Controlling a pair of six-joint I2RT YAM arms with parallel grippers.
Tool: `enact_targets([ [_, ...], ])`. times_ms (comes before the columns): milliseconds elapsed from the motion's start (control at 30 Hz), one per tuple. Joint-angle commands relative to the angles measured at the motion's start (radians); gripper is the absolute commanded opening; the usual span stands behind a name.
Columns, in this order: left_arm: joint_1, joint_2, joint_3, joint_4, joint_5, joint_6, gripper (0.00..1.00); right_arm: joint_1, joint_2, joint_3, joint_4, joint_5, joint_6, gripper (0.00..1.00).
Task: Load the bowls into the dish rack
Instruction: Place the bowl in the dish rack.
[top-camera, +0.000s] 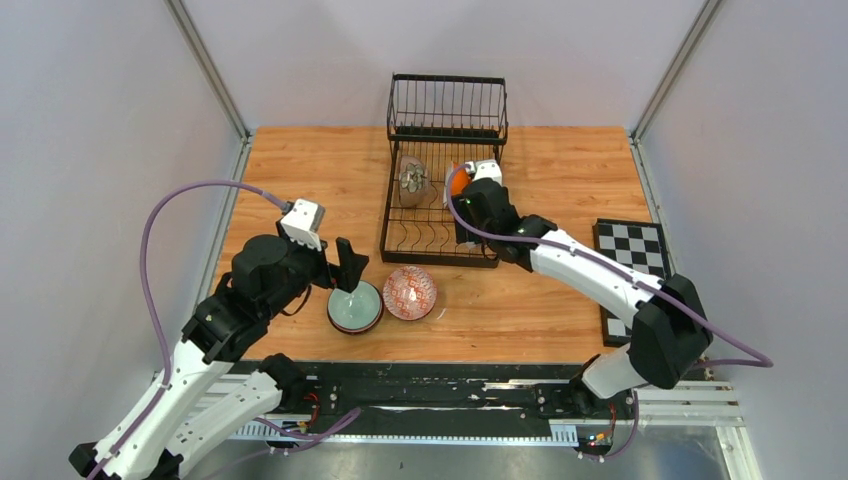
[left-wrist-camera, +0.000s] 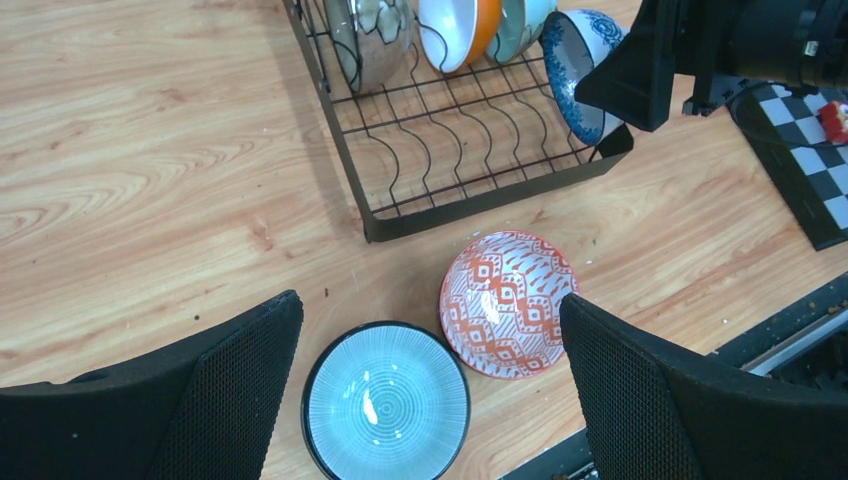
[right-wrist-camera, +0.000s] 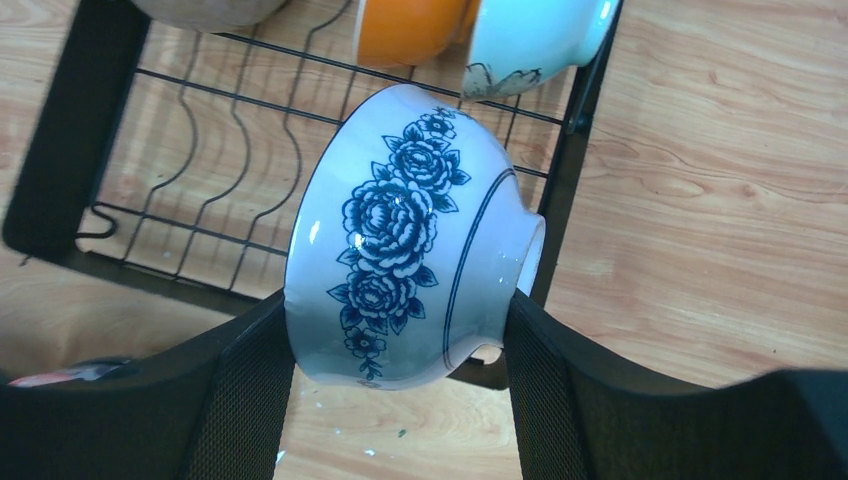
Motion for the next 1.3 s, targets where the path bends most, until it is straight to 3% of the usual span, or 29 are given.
enact_targets([
  [0,0.007,0.0,-0.021,-0.005,-0.019,0.024,1.0,-0.04,0.035,0.035,0.047,0.019,0.003,0.03],
  [1000,0.007,-0.013,-0.034,-0.014,-0.03,0.028,1.0,-0.149,0.155,-0.057,0.096,-0.169,0.11,0.04],
  [1067,0.006,-0.013,-0.035,-0.014,-0.03,0.028,1.0,-0.153,0.151,-0.066,0.098,-0.171,0.116,0.11],
  [1267,0.006,-0.006,-0.032,-0.015,-0.03,0.024,1.0,-0.159,0.128,-0.087,0.099,-0.169,0.119,0.45],
])
